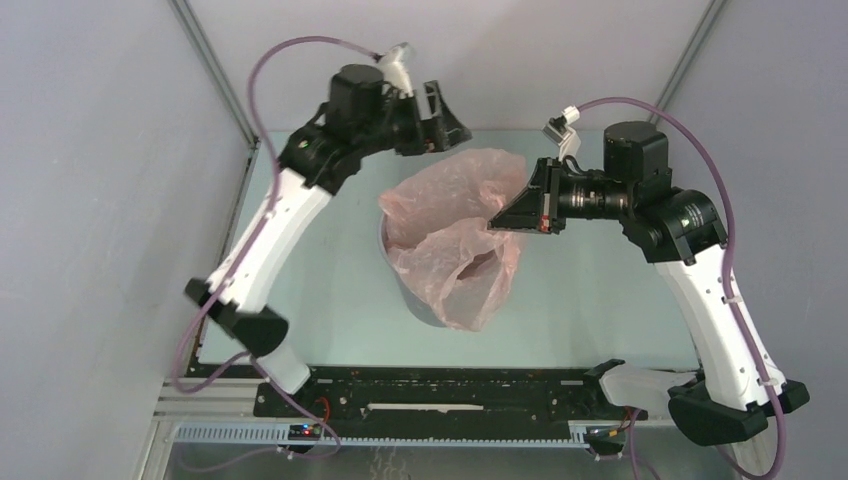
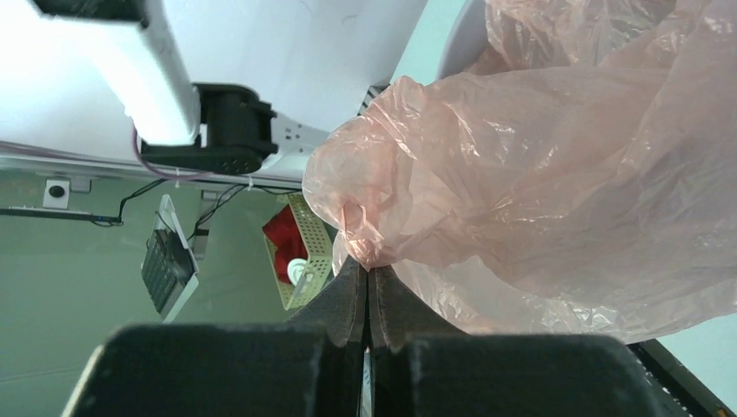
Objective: Put the trash bags into the trash bin
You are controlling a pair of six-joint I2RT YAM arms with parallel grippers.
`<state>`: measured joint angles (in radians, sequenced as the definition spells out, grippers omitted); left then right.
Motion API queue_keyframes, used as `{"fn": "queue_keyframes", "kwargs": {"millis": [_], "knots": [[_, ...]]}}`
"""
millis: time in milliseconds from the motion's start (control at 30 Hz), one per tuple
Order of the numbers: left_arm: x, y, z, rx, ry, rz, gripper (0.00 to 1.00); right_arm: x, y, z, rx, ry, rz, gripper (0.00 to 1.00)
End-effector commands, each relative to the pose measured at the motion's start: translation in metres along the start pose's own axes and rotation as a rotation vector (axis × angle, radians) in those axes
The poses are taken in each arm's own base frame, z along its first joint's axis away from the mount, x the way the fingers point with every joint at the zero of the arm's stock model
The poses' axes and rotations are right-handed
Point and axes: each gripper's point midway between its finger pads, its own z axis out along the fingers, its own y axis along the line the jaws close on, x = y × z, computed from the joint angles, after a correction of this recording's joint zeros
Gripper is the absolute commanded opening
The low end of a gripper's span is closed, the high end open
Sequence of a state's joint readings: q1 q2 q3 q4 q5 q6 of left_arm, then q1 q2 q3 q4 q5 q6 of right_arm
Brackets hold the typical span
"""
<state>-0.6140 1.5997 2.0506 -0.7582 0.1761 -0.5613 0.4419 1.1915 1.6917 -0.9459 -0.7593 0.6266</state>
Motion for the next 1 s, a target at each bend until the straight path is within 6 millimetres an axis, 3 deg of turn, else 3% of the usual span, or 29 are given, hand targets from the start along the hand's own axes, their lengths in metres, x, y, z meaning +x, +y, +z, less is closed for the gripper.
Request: {"fn": "queue_keyframes", "kwargs": {"millis": [0,133,267,367,500,667,833,967], "knots": [[0.007,-0.039,0.035,0.234,0.097,-0.042,0.83,0.004,0.021,-0.008,-0.042,-0.017,-0.043,0.0],[0.04,-0.053,0.052,0.295,0.197,-0.024,0.76,0.011,0.021,-0.008,-0.045,-0.015,-0.042,0.0],[0.071,-0.009,0.036,0.029,0.189,0.16,0.76,0.013,0.018,-0.006,-0.052,-0.018,-0.031,0.0],[0.098,0.033,0.018,-0.128,0.209,0.185,0.66,0.011,0.018,-0.003,-0.056,-0.026,-0.026,0.0],[0.125,0.058,-0.001,-0.178,0.229,0.188,0.6,0.012,0.011,0.004,-0.055,-0.018,-0.023,0.0],[0.162,0.072,0.015,-0.193,0.37,0.143,0.53,0.008,0.0,0.017,-0.039,-0.004,-0.001,0.0],[0.173,0.078,0.048,-0.213,0.463,0.112,0.53,-0.017,-0.016,0.023,0.009,-0.084,0.053,0.0],[0.145,0.053,0.048,-0.135,0.41,0.137,0.58,-0.035,-0.014,0.022,-0.02,-0.084,0.057,0.0]]}}
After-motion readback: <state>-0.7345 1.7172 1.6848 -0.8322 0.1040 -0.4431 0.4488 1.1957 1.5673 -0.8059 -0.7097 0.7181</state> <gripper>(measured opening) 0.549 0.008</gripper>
